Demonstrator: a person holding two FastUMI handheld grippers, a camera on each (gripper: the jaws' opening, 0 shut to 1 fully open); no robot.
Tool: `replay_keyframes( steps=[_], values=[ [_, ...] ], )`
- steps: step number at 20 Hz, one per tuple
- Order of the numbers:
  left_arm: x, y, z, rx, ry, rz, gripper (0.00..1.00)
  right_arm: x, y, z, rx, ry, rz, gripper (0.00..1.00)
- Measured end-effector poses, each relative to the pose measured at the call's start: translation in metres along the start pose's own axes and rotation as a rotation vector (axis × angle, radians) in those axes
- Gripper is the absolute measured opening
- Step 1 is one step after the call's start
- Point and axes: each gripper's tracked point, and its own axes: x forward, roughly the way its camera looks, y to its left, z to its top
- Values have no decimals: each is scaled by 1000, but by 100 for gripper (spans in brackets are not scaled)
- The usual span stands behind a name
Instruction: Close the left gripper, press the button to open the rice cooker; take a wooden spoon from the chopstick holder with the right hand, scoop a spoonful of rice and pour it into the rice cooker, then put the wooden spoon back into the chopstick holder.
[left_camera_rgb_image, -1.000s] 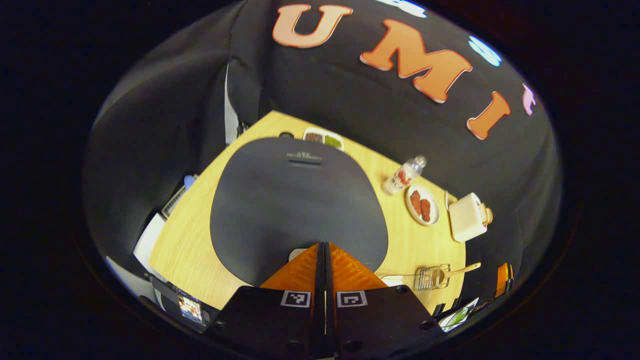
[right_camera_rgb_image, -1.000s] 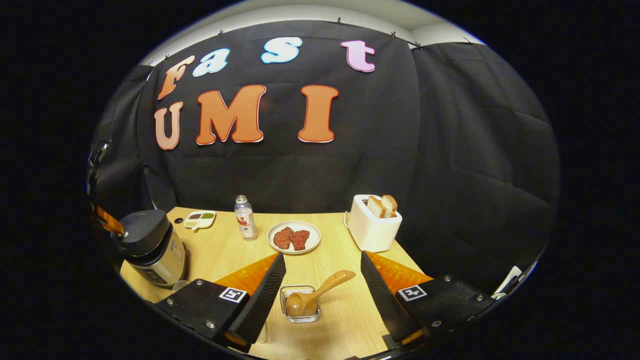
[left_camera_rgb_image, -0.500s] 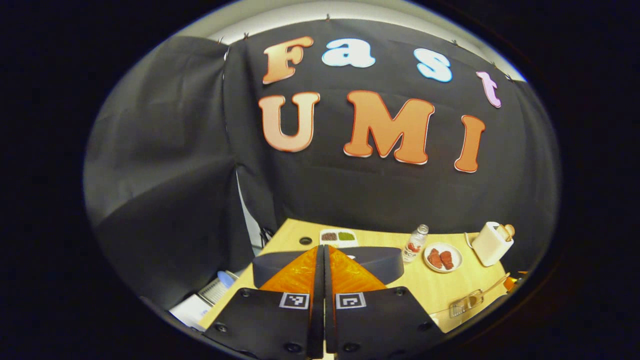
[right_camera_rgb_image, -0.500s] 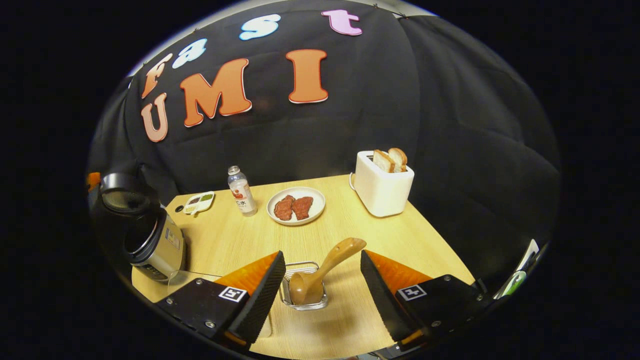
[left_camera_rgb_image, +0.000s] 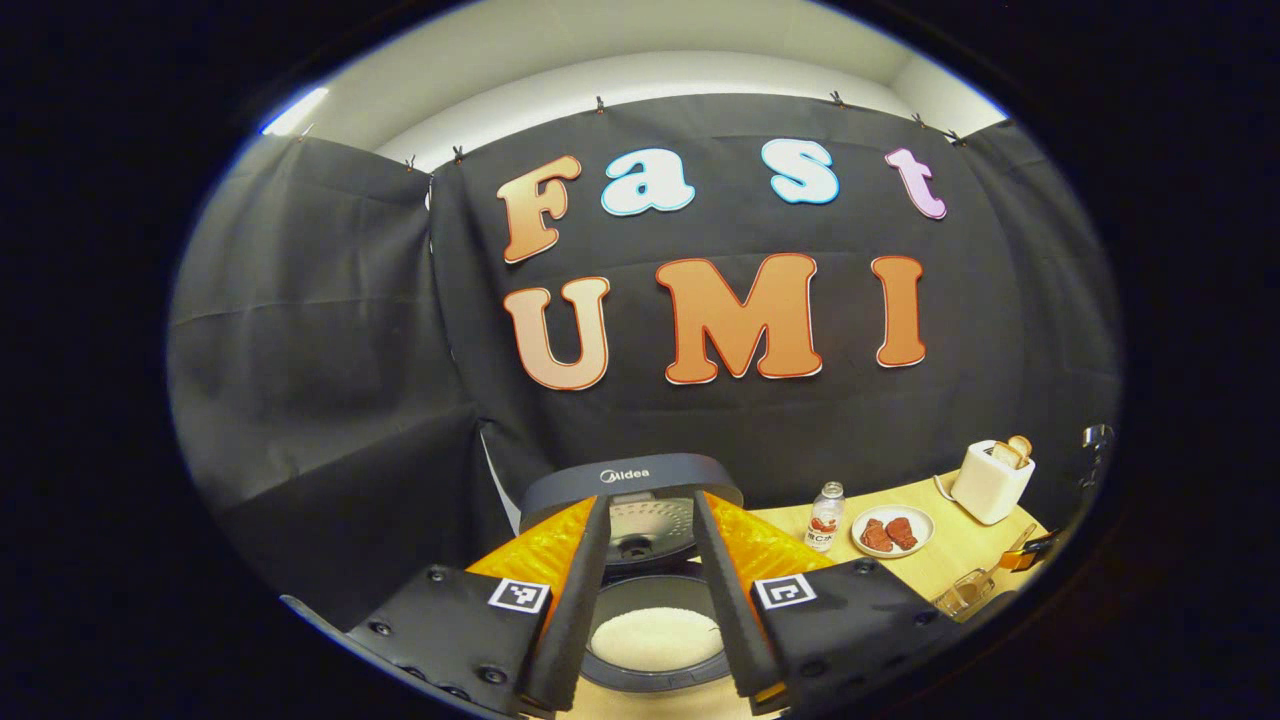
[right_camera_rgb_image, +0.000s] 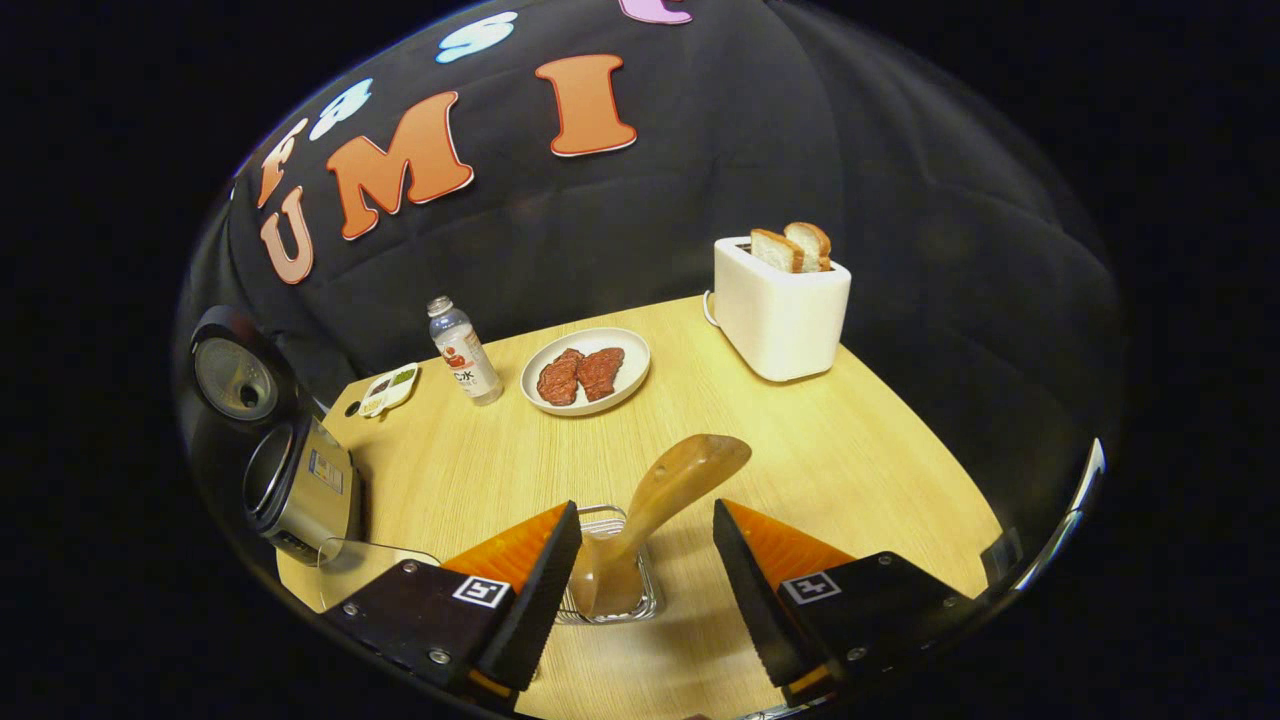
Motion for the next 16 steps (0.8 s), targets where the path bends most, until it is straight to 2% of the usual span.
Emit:
replay_keyframes(
  steps=[1,2,3,4,5,6,7,8,9,10,11,12,13,15,16],
  values=[
    [-3,5,-3,8,7,17,53,7,1,1,10,-11,11,82],
    [-8,10,-5,10,11,30,60,15,0,1,18,-17,7,75],
    [-13,15,-8,9,18,44,61,26,-5,0,24,-29,-11,68],
    [-17,18,-10,8,26,57,57,33,-9,-5,28,-13,-21,64],
    [-20,22,-16,8,36,70,53,37,-4,-7,60,-15,3,59],
    [-24,26,-19,7,46,82,68,36,0,-6,95,-22,20,49],
    [-25,30,-22,6,52,94,53,34,4,-8,124,-13,36,45],
    [-25,33,-25,3,59,104,61,32,7,-9,146,-11,42,34],
    [-29,36,-27,1,63,111,53,29,8,-9,166,-9,48,28],
    [-31,37,-28,2,62,115,53,28,12,-10,183,-6,56,21],
    [-32,39,-29,10,59,120,69,25,11,-12,190,-4,48,18],
    [-35,40,-28,18,49,124,68,23,12,-11,194,-9,46,17],
    [-37,39,-27,23,38,121,60,19,14,-12,193,0,42,16],
    [-39,37,-27,19,21,110,60,7,15,-6,188,-11,33,12],
    [-40,36,-26,17,9,108,68,-2,18,1,183,-27,32,11]
  ],
)
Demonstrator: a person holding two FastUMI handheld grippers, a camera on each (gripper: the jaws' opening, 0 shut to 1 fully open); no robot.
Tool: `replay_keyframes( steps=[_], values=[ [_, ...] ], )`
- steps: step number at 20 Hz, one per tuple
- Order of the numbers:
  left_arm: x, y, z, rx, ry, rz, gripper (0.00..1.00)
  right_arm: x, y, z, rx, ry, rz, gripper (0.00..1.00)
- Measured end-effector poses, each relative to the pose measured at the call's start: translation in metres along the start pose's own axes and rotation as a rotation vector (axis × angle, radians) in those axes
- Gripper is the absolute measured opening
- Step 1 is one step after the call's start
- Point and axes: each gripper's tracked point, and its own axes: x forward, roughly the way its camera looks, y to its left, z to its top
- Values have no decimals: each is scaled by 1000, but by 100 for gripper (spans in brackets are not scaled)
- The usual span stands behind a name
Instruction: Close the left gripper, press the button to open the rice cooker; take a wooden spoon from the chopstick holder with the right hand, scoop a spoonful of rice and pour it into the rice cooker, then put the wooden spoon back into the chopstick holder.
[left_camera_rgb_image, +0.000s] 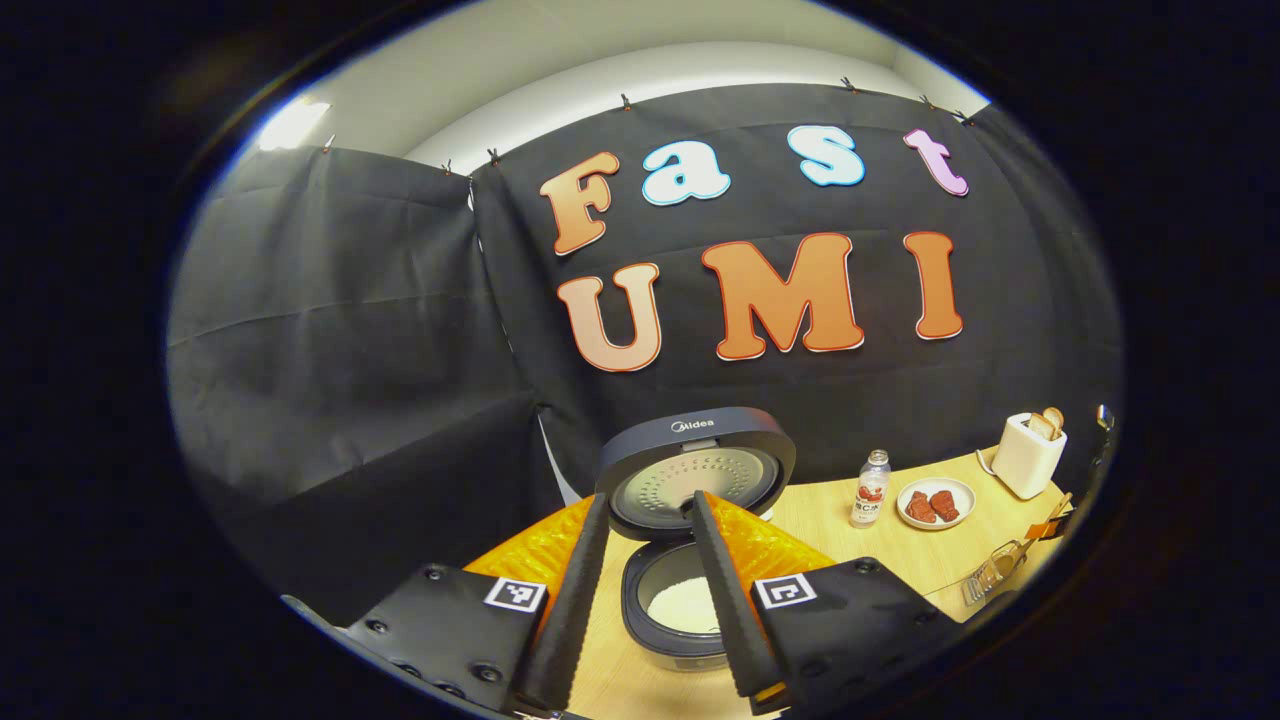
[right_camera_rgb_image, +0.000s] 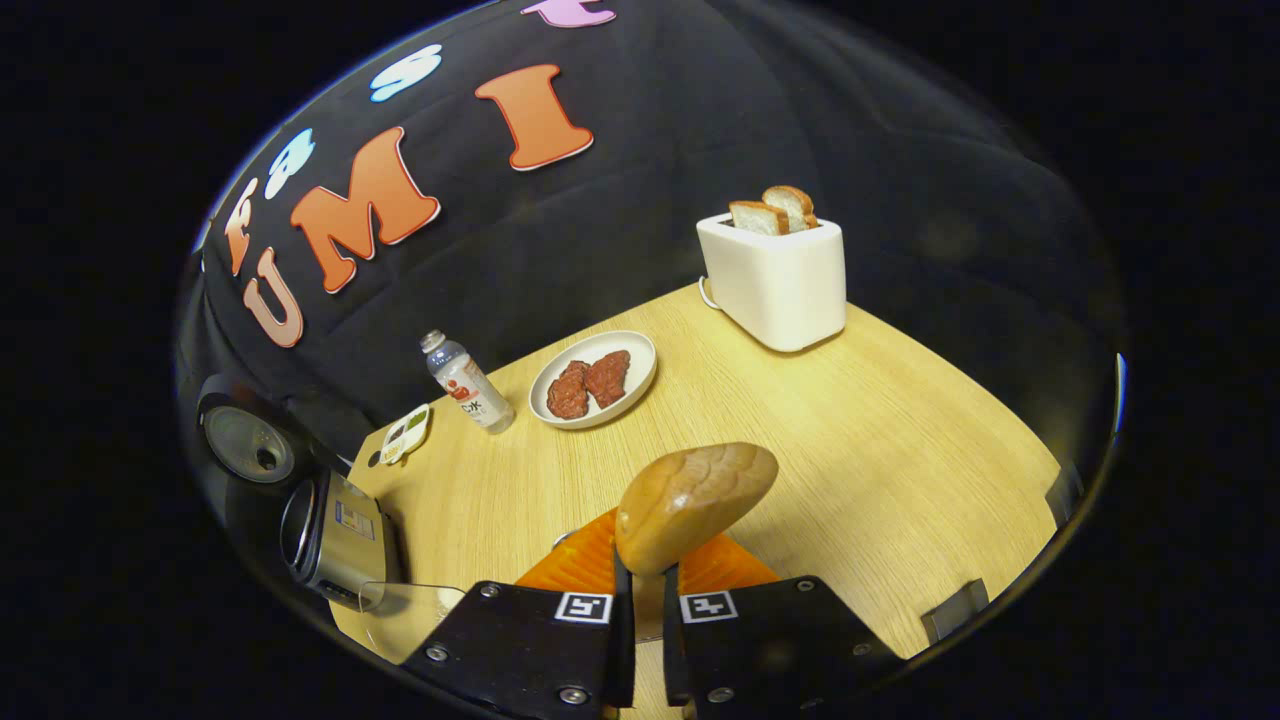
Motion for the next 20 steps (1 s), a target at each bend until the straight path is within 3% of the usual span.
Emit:
replay_keyframes(
  steps=[4,7,11,14,16,20],
  values=[
    [-2,4,-7,18,-24,12,86,-43,30,40,-52,-103,37,11],
    [-6,2,-27,17,-11,6,100,-77,80,47,-101,-136,144,10],
    [-8,-4,-54,1,38,-26,99,-96,143,15,-233,-95,267,11],
    [-9,-3,-64,-2,51,-30,100,-89,159,-18,-376,-66,257,10],
    [-11,-6,-68,3,56,-37,94,-83,166,-35,-476,-63,238,10],
    [-13,-9,-80,-3,79,-55,94,-66,166,-56,-719,-119,143,10]
  ],
)
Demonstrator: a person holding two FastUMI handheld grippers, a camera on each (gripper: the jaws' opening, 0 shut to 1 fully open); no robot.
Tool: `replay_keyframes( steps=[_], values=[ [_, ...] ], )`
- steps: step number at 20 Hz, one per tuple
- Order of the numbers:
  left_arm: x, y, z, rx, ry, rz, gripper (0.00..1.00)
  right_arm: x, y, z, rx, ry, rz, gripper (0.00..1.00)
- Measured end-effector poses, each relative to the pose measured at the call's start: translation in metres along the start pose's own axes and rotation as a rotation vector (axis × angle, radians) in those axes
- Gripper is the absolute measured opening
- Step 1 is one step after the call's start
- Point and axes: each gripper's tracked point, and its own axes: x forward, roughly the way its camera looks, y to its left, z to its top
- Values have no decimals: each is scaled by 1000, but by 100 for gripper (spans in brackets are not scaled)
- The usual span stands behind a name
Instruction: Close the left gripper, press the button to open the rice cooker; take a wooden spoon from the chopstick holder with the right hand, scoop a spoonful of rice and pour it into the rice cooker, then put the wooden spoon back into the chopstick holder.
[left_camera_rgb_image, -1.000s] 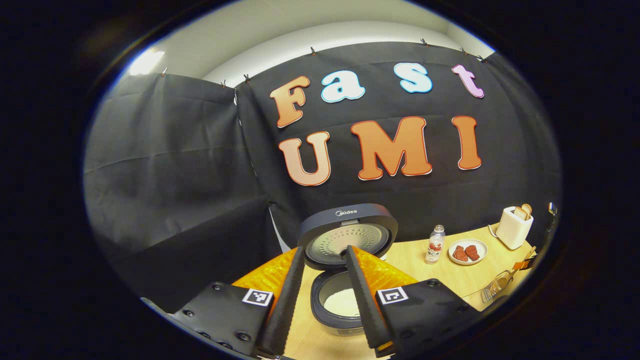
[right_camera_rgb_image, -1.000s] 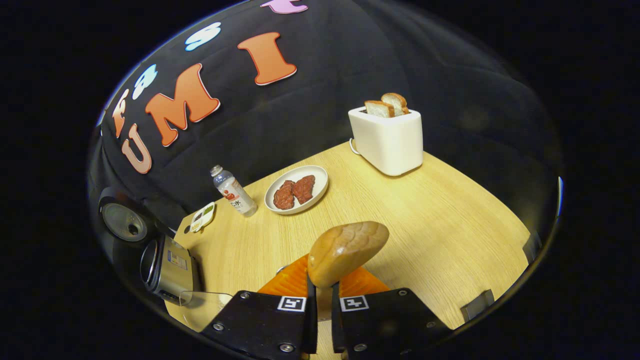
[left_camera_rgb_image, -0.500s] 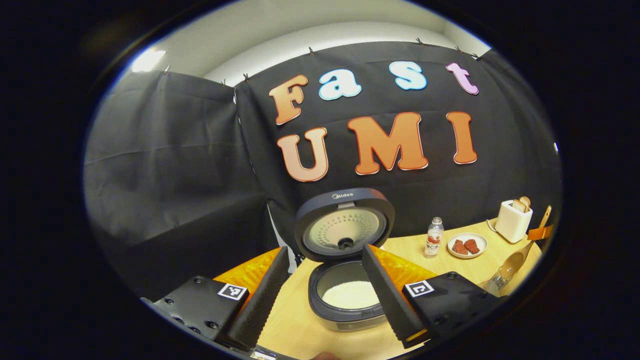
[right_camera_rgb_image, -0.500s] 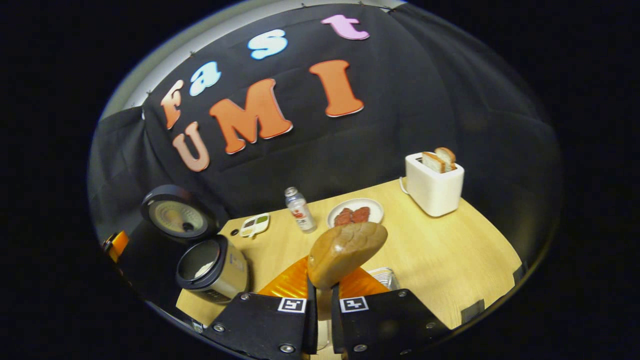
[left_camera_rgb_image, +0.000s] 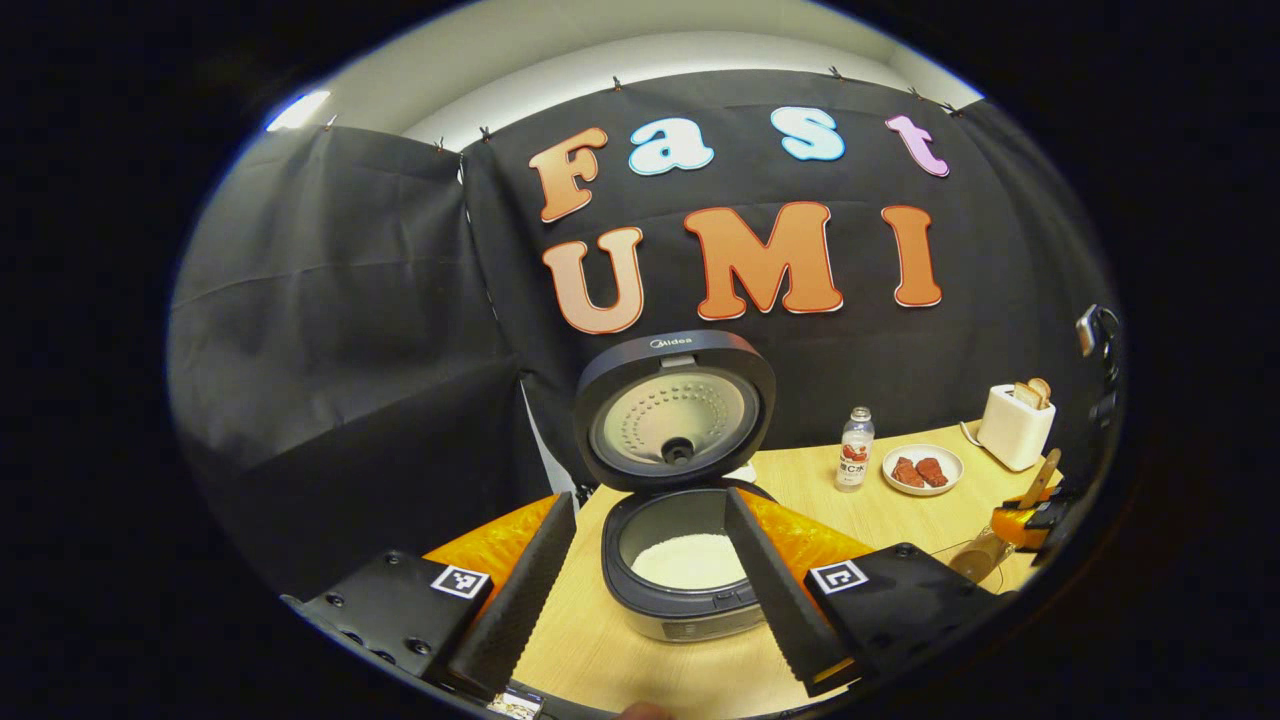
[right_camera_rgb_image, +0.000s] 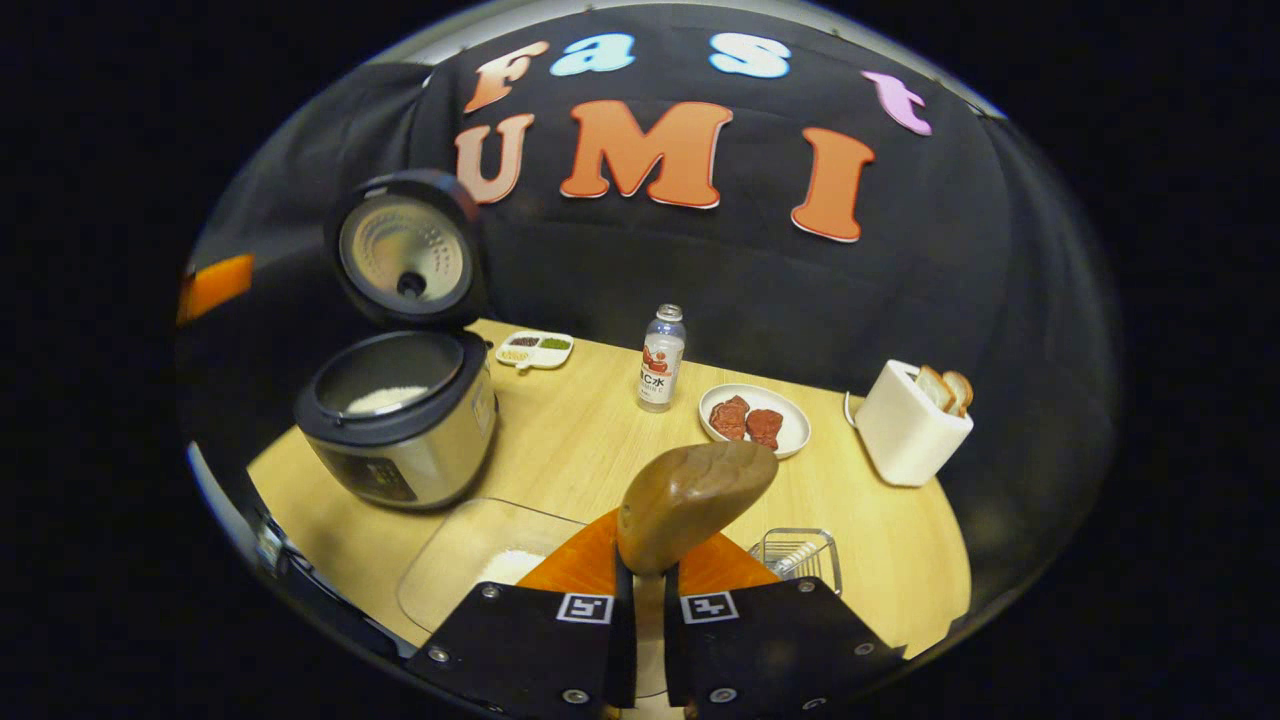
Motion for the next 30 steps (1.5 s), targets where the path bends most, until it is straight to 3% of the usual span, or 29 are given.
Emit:
replay_keyframes(
  steps=[2,3,4,9,13,16,17,24,30],
  values=[
    [1,2,-4,9,6,-4,94,8,10,-16,-80,15,-20,11],
    [1,5,-5,11,5,-5,100,11,15,-25,-108,20,-28,11],
    [2,6,-4,13,5,-5,94,14,18,-33,-126,30,-43,11],
    [9,11,-9,12,14,-12,94,21,28,-61,-142,65,-78,11],
    [18,10,-13,14,21,-34,94,16,41,-64,-151,22,-104,11],
    [24,11,-15,14,26,-51,94,12,49,-64,-66,5,-105,7],
    [26,12,-17,15,30,-54,94,10,53,-63,-26,0,-94,10],
    [31,15,-22,36,40,-95,94,-3,107,-57,381,1,139,11],
    [32,15,-29,35,54,-120,94,2,97,-71,689,89,151,10]
  ],
)
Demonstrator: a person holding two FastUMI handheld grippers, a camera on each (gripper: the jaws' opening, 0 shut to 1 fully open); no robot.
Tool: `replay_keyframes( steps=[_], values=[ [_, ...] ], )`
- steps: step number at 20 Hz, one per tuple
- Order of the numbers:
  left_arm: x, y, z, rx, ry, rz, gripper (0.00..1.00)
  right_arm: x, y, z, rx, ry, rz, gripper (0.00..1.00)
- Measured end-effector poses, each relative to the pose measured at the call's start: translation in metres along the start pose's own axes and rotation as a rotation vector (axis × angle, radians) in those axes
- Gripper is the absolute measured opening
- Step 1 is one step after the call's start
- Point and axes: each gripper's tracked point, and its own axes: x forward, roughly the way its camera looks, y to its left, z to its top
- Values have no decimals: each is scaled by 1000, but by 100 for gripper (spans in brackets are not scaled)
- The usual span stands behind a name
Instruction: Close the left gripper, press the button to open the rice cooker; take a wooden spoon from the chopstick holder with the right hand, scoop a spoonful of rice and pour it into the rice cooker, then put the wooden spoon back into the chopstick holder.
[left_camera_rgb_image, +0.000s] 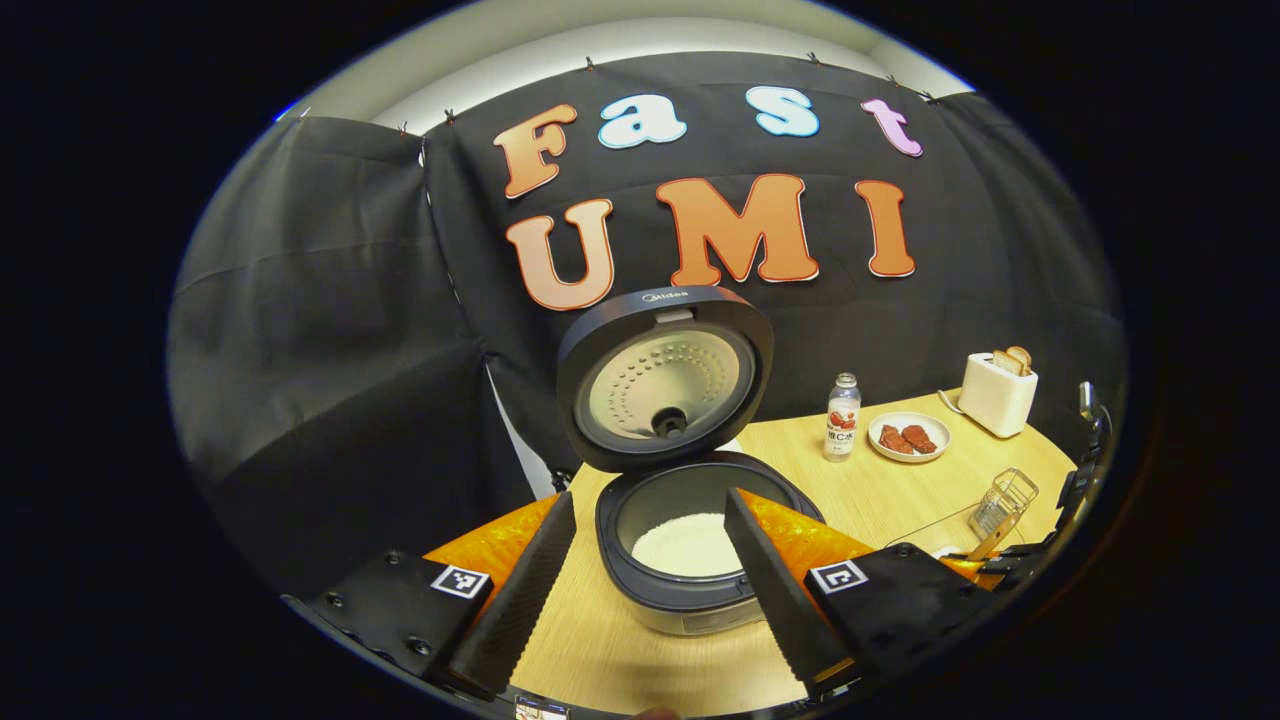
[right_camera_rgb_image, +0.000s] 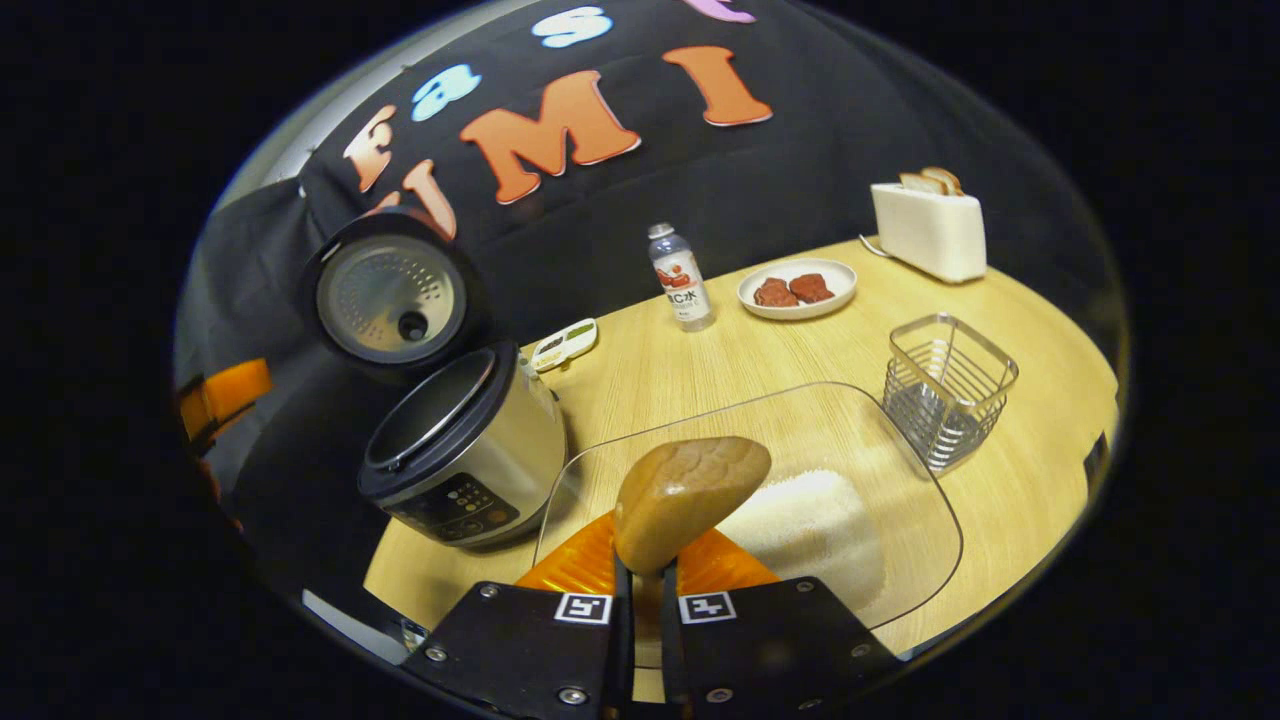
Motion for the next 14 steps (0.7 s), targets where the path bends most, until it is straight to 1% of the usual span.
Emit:
replay_keyframes(
  steps=[3,4,6,9,10,12,13,14],
  values=[
    [4,-1,-7,-1,22,-3,94,2,-4,0,82,24,25,10],
    [5,-3,-7,-2,28,-5,100,4,-6,-1,114,36,33,11],
    [7,-4,-6,-2,28,-9,94,4,-13,1,209,48,49,11],
    [8,-8,-2,10,20,-14,94,6,-22,6,366,56,83,10],
    [9,-10,0,12,19,-17,100,4,-25,10,415,51,98,10],
    [10,-15,2,11,14,-22,100,2,-30,16,513,55,129,10],
    [10,-18,1,8,16,-27,94,1,-34,20,562,54,140,11],
    [8,-21,2,4,14,-30,94,1,-38,26,600,47,143,11]
  ],
)
